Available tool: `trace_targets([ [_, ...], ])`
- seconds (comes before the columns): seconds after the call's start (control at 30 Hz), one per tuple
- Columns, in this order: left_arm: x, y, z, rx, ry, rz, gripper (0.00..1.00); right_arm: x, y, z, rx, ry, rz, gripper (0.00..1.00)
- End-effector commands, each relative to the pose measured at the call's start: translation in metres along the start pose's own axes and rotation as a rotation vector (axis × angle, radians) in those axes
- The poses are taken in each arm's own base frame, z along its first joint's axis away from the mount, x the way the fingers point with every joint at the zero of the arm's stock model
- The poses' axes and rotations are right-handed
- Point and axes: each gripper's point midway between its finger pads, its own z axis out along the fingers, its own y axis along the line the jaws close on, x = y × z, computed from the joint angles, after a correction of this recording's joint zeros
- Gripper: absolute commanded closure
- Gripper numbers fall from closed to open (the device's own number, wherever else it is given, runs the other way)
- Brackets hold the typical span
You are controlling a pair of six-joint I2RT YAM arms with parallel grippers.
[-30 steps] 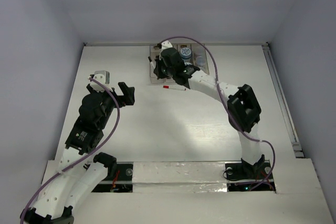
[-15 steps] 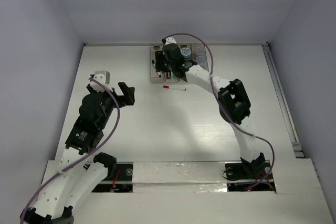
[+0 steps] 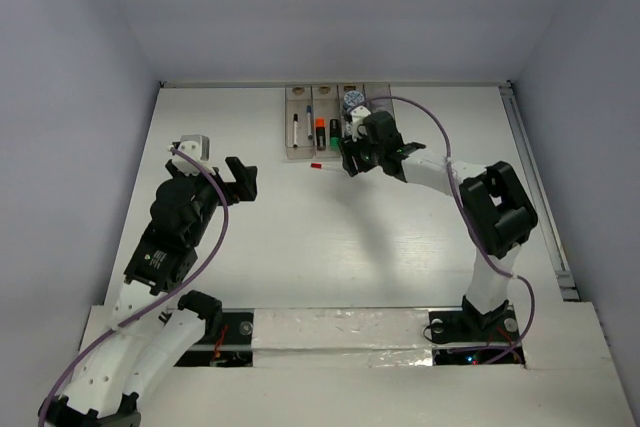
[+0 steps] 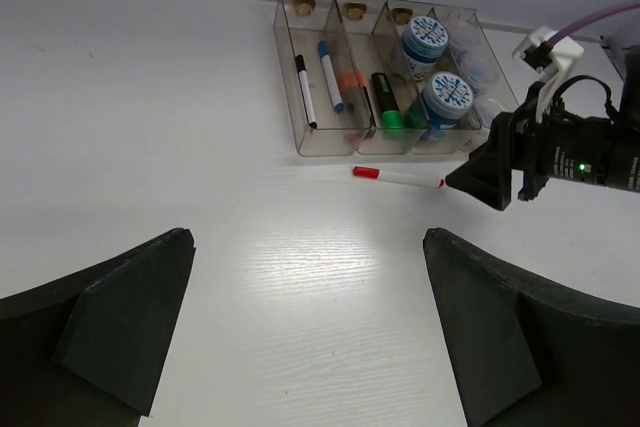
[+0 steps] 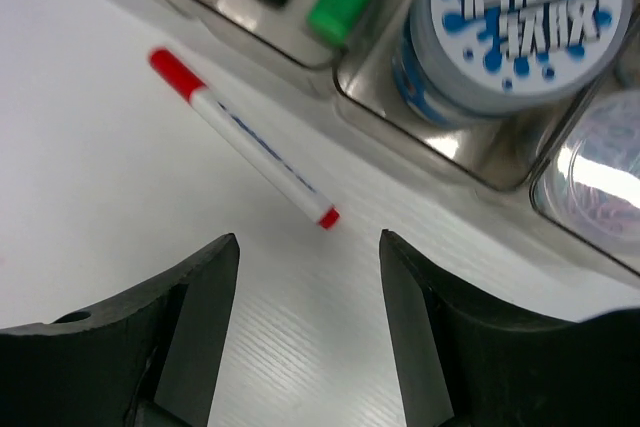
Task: Sort the stationery into containers
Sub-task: Pick up the pen from the center of the board.
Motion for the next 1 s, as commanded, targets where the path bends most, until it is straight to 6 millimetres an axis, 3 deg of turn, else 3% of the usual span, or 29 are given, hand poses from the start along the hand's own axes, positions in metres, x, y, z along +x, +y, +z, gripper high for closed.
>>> trace_targets([
  [0.0,-0.011,-0.005,0.001,0.029,-0.047,0.002,0.01,-0.001,0.008,0.0,-0.074,-0.038,-0.076,0.35],
  [0.13,-0.011,-0.005,0.002,0.028,-0.044,0.002,0.01,0.006,0.007,0.01,-0.079,-0.032,-0.082,0.34],
  [0.33,-0.009,-0.006,0.003,0.032,-0.039,0.003,0.01,-0.003,0.009,0.02,-0.093,-0.061,-0.089,0.33],
  [0.5,-0.009,-0.006,0.003,0.032,-0.038,0.001,0.01,0.006,0.01,0.036,-0.11,-0.033,-0.088,0.32],
  [0.73,-0.008,-0.009,0.005,0.046,-0.029,0.005,0.01,0.004,0.016,0.048,-0.146,-0.044,-0.075,0.32],
  [0.83,-0.007,-0.008,0.005,0.041,-0.029,0.006,0.01,0.015,0.034,0.052,-0.19,-0.005,-0.078,0.33],
  [0.87,-0.008,-0.008,0.005,0.04,-0.029,0.006,0.01,0.024,0.049,0.052,-0.212,0.018,-0.091,0.35],
  [0.9,-0.008,-0.008,0.005,0.04,-0.03,0.004,0.01,0.026,0.048,0.052,-0.205,0.025,-0.09,0.36],
  [0.97,-0.008,-0.008,0.004,0.04,-0.03,0.005,0.01,0.041,0.07,0.05,-0.223,0.064,-0.102,0.4],
])
